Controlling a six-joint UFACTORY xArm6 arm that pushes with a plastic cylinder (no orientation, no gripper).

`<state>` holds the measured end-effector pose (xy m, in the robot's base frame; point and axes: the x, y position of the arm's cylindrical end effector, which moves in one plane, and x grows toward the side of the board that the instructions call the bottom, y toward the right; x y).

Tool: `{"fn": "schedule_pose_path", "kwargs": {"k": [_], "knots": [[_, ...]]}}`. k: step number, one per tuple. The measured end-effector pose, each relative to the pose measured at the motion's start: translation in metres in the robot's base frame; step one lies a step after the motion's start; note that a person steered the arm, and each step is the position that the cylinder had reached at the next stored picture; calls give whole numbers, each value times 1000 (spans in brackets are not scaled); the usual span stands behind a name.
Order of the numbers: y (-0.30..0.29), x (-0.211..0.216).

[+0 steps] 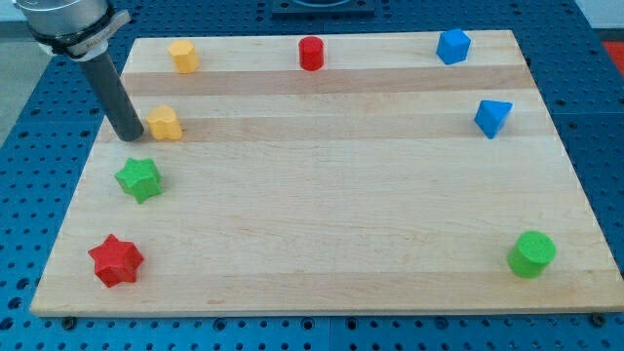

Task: Push the green circle to the bottom center

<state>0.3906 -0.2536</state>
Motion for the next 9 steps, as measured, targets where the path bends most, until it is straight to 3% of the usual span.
{"fn": "schedule_pose_path", "kwargs": {"k": [4,9], "knots": [[-3,-11],[122,-24]]}}
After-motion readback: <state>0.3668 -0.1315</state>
